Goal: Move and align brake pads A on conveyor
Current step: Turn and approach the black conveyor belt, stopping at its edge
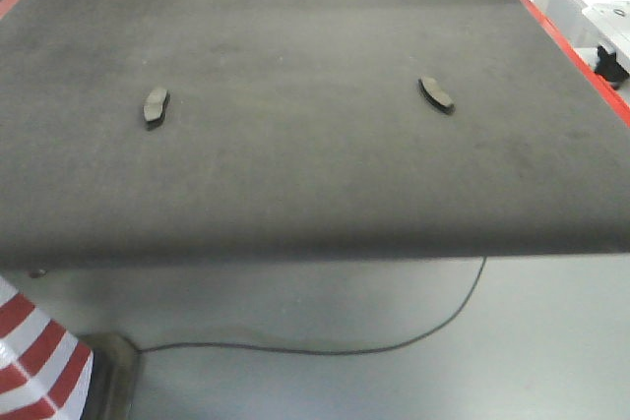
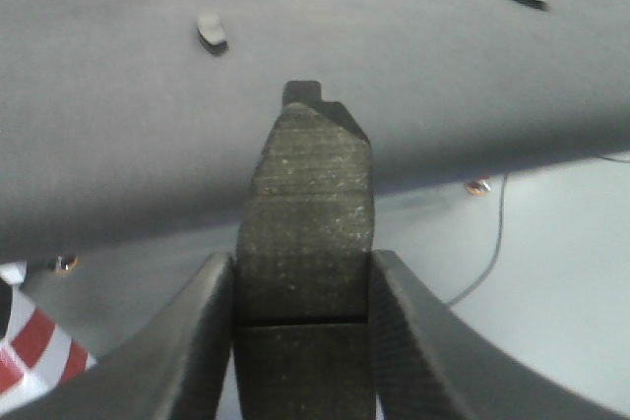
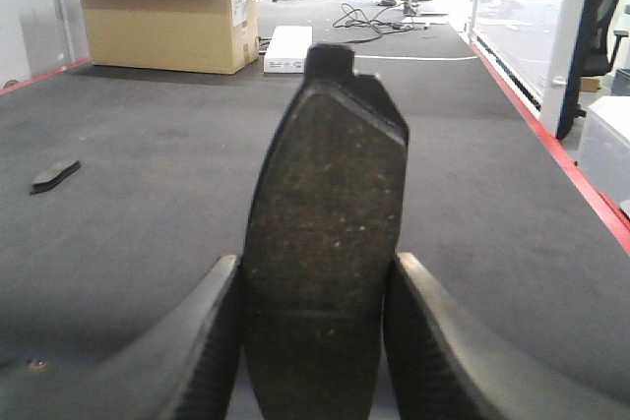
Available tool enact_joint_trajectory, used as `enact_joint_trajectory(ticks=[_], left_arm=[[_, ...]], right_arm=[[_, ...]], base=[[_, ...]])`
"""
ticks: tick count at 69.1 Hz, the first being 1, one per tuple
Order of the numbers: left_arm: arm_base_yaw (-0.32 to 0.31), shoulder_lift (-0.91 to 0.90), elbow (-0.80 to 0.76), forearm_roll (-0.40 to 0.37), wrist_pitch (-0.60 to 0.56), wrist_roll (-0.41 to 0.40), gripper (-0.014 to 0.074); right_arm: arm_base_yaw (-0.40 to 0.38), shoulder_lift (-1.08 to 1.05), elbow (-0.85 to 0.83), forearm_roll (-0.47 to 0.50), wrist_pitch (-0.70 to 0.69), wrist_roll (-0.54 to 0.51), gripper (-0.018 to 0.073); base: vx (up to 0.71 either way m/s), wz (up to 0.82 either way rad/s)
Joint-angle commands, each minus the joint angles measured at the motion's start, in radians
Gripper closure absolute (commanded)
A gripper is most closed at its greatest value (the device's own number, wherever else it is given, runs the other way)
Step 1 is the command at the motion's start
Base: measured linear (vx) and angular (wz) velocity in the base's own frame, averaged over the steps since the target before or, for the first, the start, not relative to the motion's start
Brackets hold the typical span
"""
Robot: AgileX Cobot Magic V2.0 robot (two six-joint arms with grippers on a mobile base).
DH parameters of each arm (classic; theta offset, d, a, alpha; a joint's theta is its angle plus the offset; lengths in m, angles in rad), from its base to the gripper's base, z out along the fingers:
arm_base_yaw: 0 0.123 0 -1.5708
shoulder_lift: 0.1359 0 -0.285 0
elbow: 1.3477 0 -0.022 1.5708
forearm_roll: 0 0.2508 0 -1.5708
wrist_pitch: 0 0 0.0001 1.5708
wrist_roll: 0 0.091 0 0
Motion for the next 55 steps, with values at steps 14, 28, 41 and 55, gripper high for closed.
enact_joint_trajectory(ticks=[14,28,41,55], left_arm=[[-0.002,0.015,-0.029,0.017,-0.091,-0.005,0.0603],[-0.002,0.015,-0.029,0.017,-0.091,-0.005,0.0603],[-0.002,0.015,-0.029,0.017,-0.091,-0.005,0.0603],[-0.002,0.015,-0.029,0.017,-0.091,-0.005,0.0603]], right_arm=[[-0.005,0.011,-0.028,0.004,-0.095,-0.005,0.0561],[-0.005,0.011,-0.028,0.004,-0.096,-0.005,0.0561],[-0.005,0.011,-0.028,0.004,-0.096,-0.005,0.0561],[-0.005,0.011,-0.028,0.004,-0.096,-0.005,0.0561]], base=[[0.36,0.06],[0.35,0.02],[0.33,0.00],[0.30,-0.03]])
